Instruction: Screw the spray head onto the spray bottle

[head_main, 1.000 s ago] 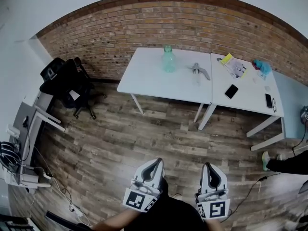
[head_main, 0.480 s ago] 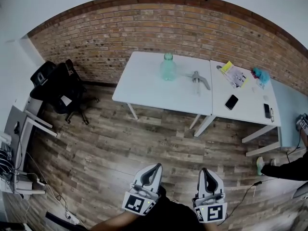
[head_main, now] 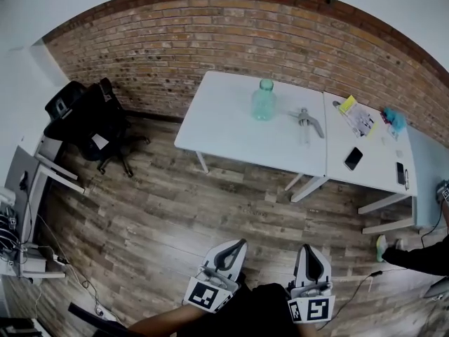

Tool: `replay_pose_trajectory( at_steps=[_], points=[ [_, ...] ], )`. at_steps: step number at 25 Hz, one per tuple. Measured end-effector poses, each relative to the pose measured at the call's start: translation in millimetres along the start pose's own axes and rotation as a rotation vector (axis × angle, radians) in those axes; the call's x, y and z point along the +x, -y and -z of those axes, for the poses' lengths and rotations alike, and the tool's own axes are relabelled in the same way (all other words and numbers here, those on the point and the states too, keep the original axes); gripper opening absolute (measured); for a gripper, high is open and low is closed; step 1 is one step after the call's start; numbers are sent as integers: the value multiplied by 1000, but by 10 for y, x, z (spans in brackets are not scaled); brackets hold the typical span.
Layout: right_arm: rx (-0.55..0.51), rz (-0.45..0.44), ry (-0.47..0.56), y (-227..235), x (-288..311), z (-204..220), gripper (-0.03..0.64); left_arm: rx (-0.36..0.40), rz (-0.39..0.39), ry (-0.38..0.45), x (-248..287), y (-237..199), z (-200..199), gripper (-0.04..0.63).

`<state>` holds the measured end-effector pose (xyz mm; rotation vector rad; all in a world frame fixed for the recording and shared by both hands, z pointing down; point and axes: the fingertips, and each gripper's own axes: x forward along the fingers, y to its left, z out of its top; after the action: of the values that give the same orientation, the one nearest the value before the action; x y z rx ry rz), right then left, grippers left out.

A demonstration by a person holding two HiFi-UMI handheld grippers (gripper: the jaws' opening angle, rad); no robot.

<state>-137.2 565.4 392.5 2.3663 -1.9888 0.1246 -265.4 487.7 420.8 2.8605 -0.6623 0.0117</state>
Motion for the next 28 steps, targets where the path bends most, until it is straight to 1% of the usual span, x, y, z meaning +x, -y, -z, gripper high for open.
replay_pose_trajectory(
  at_steps=[2, 8, 14, 16, 17, 19, 22, 28],
  points=[
    [-5, -6, -4, -73, 76, 5, 8, -17, -2, -10, -18, -72, -6, -6],
    [-22, -17, -23, -111, 192, -2, 8, -31, -54, -7, -103, -269, -16, -6],
    [-4, -52, -36, -124, 298, 98, 8, -7, -98, -17, -107, -405, 100, -6],
    [1, -66, -29, -109, 354, 72, 8, 7, -117, -23, -106, -436, 118, -6],
    [-1, -74, -21, -93, 385, 46, 8, 1, -122, -28, -87, -430, 103, -6],
    [-4, -87, -6, -46, 438, 5, 8, 1, -132, -32, -37, -413, 76, -6],
    [3, -95, 6, 91, 512, -35, 8, 26, -149, -33, 76, -418, 64, -6],
    [5, -79, 36, 560, 700, -171, 8, 48, -162, -12, 522, -360, 25, -6]
  ],
)
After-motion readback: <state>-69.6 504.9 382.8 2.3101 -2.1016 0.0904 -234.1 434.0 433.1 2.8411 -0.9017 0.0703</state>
